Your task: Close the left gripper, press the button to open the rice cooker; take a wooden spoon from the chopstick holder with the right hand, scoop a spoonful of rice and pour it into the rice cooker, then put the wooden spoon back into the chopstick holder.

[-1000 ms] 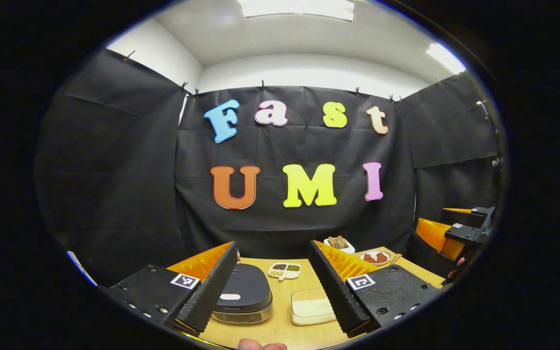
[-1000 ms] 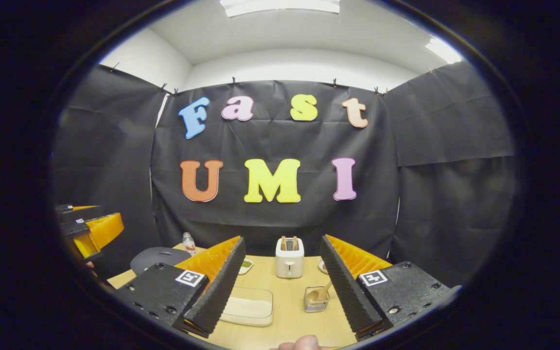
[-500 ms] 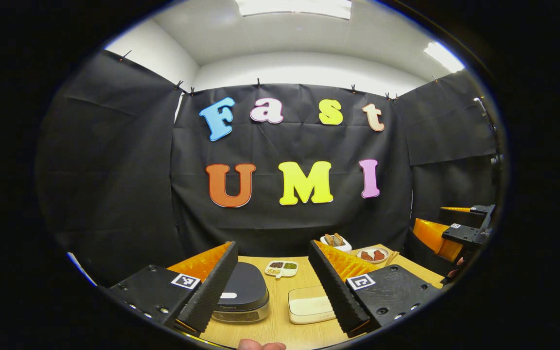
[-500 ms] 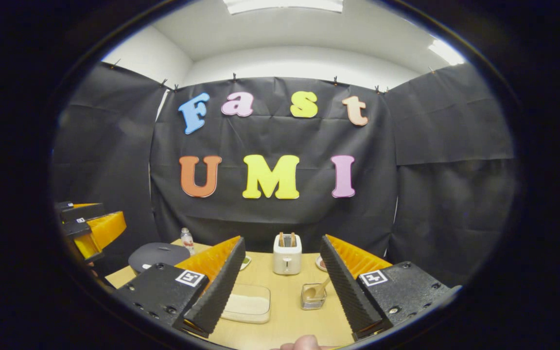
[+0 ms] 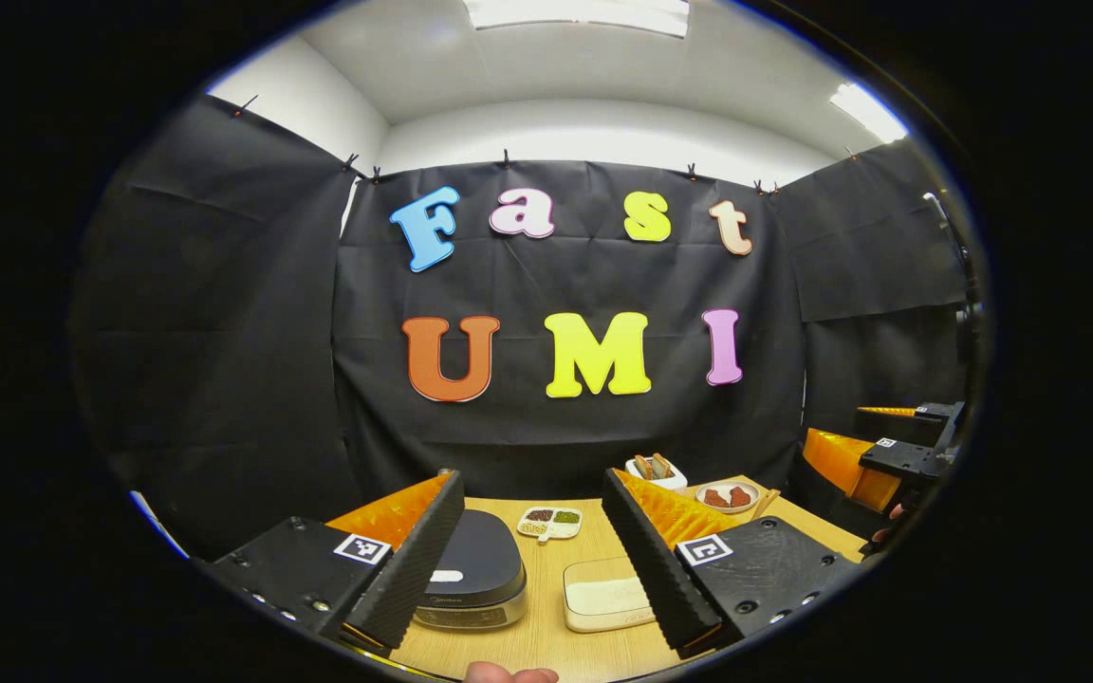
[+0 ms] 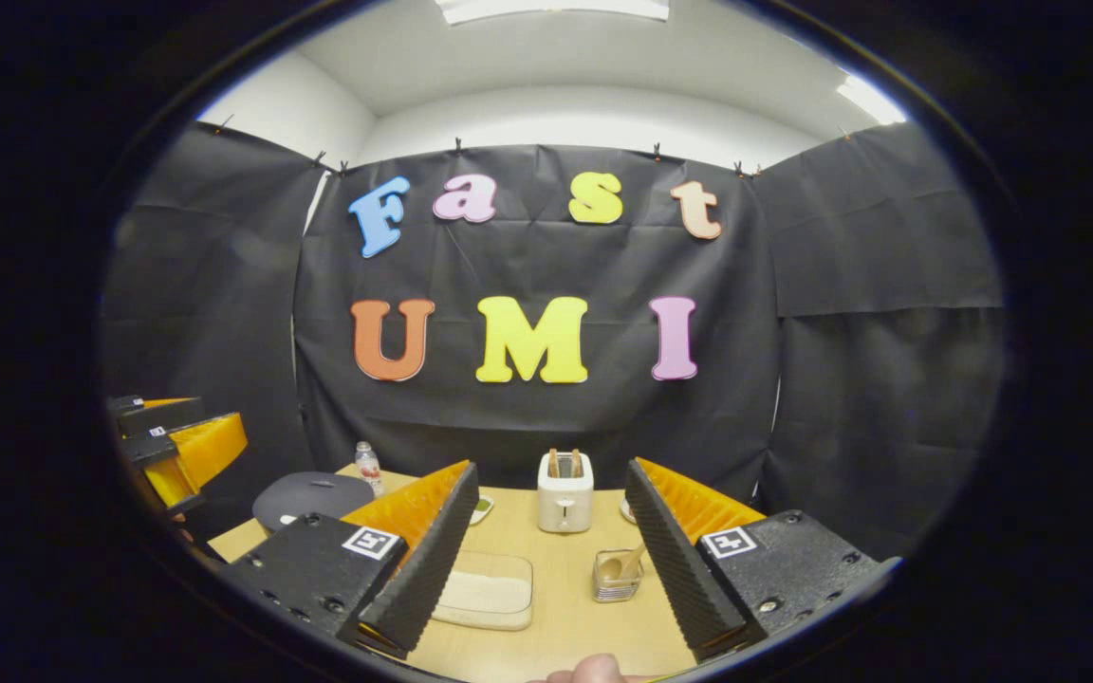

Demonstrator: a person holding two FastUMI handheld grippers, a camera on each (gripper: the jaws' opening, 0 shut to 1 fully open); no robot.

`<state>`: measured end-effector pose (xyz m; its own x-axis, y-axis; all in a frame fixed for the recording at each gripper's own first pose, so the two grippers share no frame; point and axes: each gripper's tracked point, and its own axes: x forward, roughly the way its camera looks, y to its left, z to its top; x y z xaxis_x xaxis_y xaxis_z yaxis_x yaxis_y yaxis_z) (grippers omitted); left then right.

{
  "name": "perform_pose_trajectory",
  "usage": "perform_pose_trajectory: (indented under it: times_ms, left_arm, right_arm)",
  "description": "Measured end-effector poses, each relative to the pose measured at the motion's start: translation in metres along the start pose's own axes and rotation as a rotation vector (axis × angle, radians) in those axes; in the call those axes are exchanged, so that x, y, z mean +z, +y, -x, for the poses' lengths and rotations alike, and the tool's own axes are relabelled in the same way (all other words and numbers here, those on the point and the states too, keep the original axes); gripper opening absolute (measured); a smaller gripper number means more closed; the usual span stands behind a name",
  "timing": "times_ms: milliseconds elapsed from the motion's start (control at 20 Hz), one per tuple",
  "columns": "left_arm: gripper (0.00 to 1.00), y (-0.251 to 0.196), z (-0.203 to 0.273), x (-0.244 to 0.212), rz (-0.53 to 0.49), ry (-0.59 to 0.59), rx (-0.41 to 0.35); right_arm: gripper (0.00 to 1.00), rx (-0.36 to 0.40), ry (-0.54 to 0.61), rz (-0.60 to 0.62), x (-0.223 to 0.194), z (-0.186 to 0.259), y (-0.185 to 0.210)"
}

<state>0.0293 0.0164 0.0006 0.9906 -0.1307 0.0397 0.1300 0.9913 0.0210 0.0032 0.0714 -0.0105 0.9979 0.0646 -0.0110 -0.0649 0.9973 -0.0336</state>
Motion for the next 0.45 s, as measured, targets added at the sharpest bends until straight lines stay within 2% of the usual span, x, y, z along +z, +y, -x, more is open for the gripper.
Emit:
perform_pose_trajectory:
  times_ms: [450]
  left_arm:
    - [0.94, 0.0055, 0.0002, -0.0051, -0.001, 0.006, 0.006]
  right_arm:
    - [0.99, -0.003, 0.016, -0.008, -0.0052, -0.0038, 0.0049]
